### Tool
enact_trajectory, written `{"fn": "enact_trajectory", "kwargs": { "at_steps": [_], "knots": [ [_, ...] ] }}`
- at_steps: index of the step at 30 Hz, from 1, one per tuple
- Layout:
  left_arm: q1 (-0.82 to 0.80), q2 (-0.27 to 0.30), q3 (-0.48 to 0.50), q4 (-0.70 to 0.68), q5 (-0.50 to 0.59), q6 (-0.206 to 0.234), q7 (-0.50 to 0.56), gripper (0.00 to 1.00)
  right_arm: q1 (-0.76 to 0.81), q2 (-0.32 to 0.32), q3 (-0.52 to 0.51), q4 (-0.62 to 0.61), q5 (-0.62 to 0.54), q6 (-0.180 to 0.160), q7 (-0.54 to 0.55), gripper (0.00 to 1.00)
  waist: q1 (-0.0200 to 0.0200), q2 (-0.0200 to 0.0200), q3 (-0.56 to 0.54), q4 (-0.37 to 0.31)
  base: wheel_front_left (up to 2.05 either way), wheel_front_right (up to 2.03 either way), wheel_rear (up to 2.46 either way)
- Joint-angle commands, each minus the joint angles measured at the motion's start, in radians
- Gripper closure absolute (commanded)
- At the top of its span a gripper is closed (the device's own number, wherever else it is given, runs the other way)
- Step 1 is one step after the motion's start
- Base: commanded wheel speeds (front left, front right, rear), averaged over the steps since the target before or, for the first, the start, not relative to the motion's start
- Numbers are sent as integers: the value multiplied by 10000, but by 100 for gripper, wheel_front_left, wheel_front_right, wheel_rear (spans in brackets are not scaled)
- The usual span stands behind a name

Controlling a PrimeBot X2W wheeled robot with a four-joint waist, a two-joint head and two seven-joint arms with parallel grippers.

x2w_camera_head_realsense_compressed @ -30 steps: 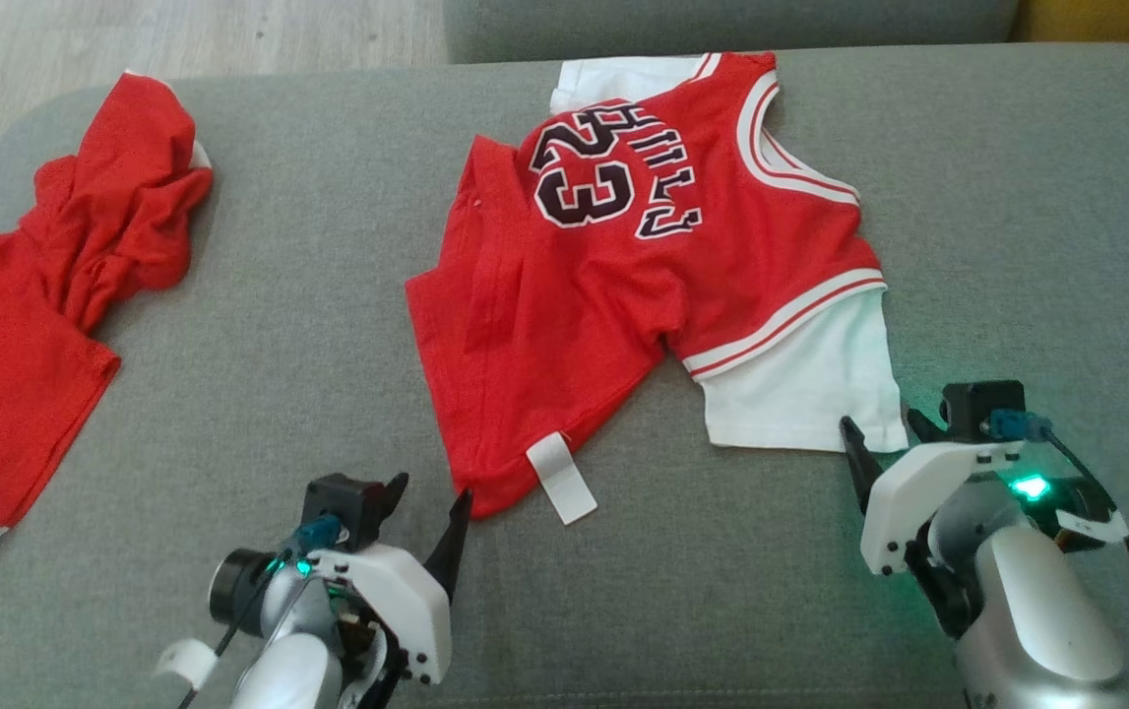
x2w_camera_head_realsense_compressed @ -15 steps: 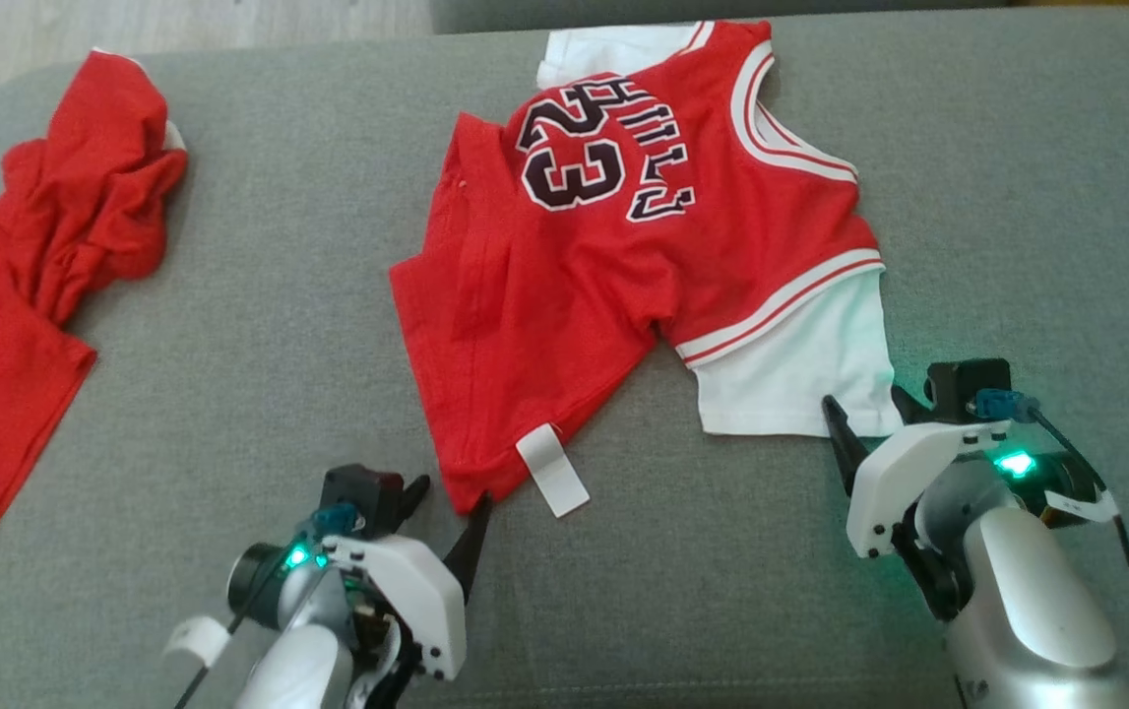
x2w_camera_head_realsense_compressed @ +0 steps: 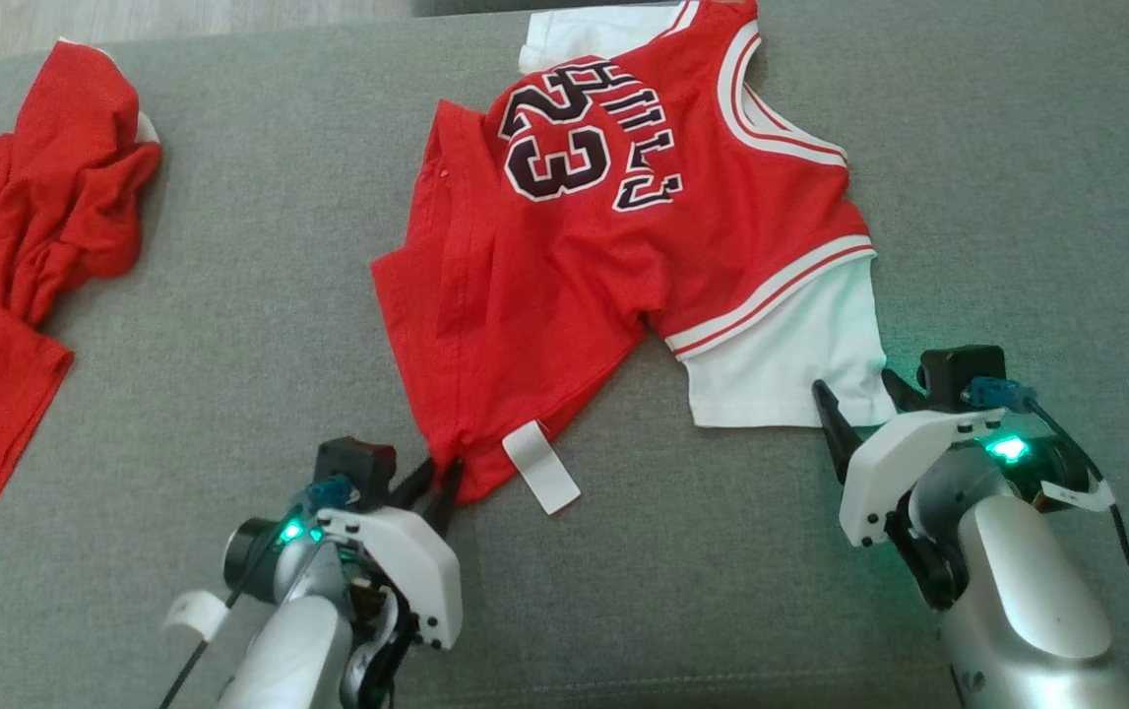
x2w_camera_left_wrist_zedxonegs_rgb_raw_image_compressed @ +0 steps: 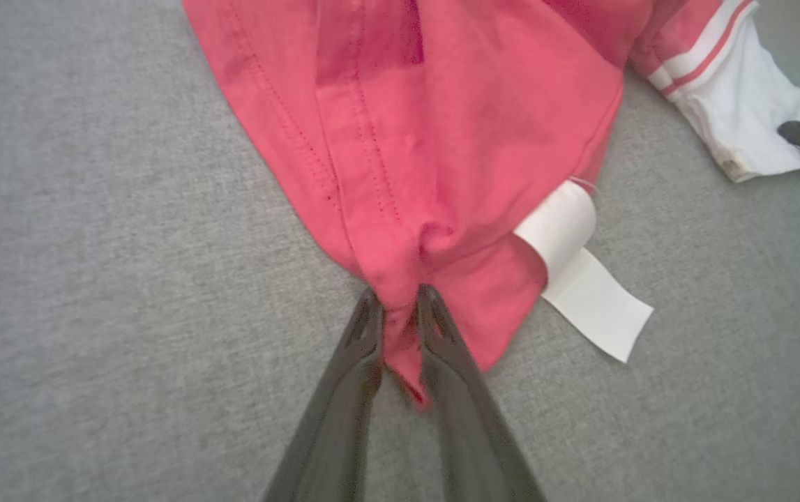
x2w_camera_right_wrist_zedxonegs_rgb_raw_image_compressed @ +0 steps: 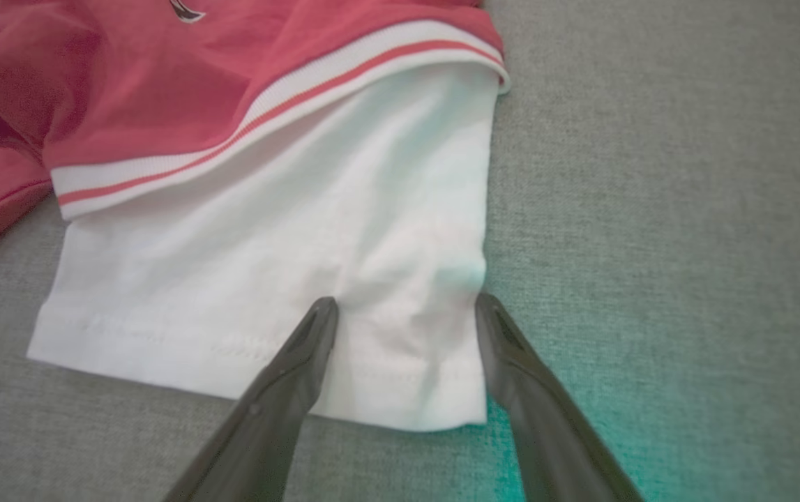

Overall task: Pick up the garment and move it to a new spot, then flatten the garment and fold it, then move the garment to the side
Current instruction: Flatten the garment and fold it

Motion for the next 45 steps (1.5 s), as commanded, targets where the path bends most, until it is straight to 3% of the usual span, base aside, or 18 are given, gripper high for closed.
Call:
{"fn": "enact_trajectory", "kwargs": {
  "at_steps": [1,2,3,4,5,10,14,26,32,40,45],
  "knots": [
    [-307,21,215,-146,-52,-4,-75,77,-113,-18,306,-83,34,-7,8,0,0,0,11,7,0,0,0],
    [-333,21,186,-129,-56,-3,-91,86,-122,-18,306,-88,40,-7,-14,0,0,0,17,18,0,0,0],
    [-356,21,156,-115,-67,-3,-102,100,-126,-18,307,-93,95,-7,-57,20,0,0,16,30,0,0,0],
    [-367,20,124,-104,-87,-11,-110,100,-125,-18,324,-82,197,-7,-92,85,0,0,1,39,0,0,0],
    [-367,20,99,-105,-123,-24,-111,100,-124,-18,403,-72,303,-7,-132,100,0,0,-22,46,0,0,0],
    [-19,20,287,-754,-816,-75,-16,100,-127,-18,345,-314,1077,-7,-438,100,0,0,-282,-11,0,0,0],
    [582,52,668,-2387,-1653,-160,319,100,-12,-18,-88,-1381,2022,-7,-509,100,0,0,-596,-72,0,0,0],
    [1234,993,1508,-9318,-4767,-501,3000,100,565,-18,-2184,-8375,5662,-7,1701,100,0,0,-1429,-444,0,0,0],
    [528,1341,2045,-11619,-6230,-230,4225,100,-222,-18,-3671,-10848,6887,-7,2887,100,0,0,-1432,-713,0,0,0],
    [-826,1595,2461,-12626,-7125,409,5324,100,-2177,-18,-4852,-11369,6696,-7,4459,100,0,0,-990,-942,0,0,0],
    [-2589,1886,2458,-11193,-6920,608,5938,100,-4009,-18,-4784,-9931,5874,-7,4928,100,0,0,126,-936,0,0,0]
  ]
}}
